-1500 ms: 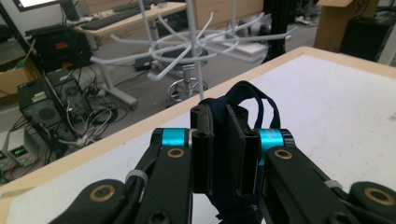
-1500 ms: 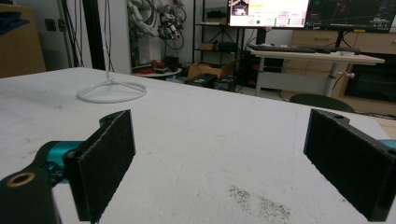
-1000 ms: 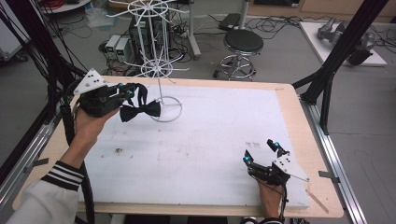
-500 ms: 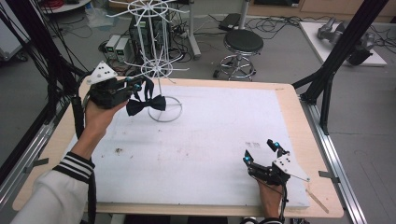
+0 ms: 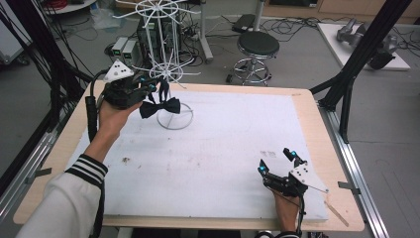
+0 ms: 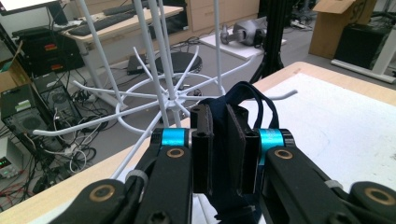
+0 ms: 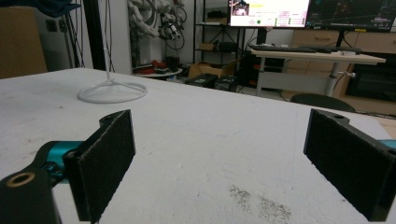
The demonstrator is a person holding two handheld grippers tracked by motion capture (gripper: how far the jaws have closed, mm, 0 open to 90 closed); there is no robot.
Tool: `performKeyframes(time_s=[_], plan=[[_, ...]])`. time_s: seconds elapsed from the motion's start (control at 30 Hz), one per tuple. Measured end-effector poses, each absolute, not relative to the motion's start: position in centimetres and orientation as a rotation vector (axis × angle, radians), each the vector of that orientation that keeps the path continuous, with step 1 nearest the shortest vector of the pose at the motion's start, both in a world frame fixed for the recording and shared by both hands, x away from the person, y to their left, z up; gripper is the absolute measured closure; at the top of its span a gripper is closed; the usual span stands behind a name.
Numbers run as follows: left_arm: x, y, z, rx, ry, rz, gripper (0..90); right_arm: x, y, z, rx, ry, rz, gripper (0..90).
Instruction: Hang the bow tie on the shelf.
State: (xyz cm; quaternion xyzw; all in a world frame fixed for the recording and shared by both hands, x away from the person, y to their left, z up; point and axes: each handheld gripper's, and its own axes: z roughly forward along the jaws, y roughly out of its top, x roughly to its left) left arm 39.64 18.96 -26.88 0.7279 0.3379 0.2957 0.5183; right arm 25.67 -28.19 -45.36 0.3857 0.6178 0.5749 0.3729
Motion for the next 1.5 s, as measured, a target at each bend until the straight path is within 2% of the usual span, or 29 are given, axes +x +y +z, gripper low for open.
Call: performKeyframes(time_s=[0.53,0.6,0.63,0.7,0.73,0.77,0.9,0.93,1.07,1.27,1.5], plan=[[40.8,18.4,-27.3,1.753,0.871,0.698,77.2,25.6,-28.2,-45.4,0.984,1.576,1.477,8.0],[40.9,18.4,-27.3,1.751,0.876,0.693,74.1,25.6,-28.2,-45.4,0.984,1.577,1.477,8.0],[41.0,18.4,-27.2,1.747,0.900,0.694,66.7,25.6,-28.3,-45.4,0.987,1.575,1.482,8.0],[40.9,18.4,-27.1,1.741,0.902,0.690,63.3,25.6,-28.2,-45.4,0.992,1.574,1.485,8.0],[40.9,18.4,-27.1,1.741,0.902,0.690,58.6,25.6,-28.3,-45.4,0.990,1.574,1.483,8.0],[40.9,18.5,-27.0,1.736,0.910,0.693,58.6,25.6,-28.3,-45.4,0.990,1.574,1.483,8.0],[40.8,18.7,-26.9,1.725,0.895,0.675,29.6,25.6,-28.3,-45.4,0.990,1.576,1.487,8.0],[40.7,18.8,-26.8,1.715,0.884,0.664,29.6,25.6,-28.3,-45.4,0.990,1.576,1.487,8.0],[39.8,19.2,-26.7,1.669,0.843,0.667,17.4,25.6,-28.3,-45.4,0.983,1.572,1.483,8.0],[35.5,21.5,-27.7,1.552,0.745,0.717,14.9,25.5,-28.4,-45.4,0.994,1.561,1.493,8.0],[32.0,24.2,-31.3,1.499,0.724,0.747,14.3,25.5,-28.4,-45.4,0.996,1.560,1.493,8.0]])
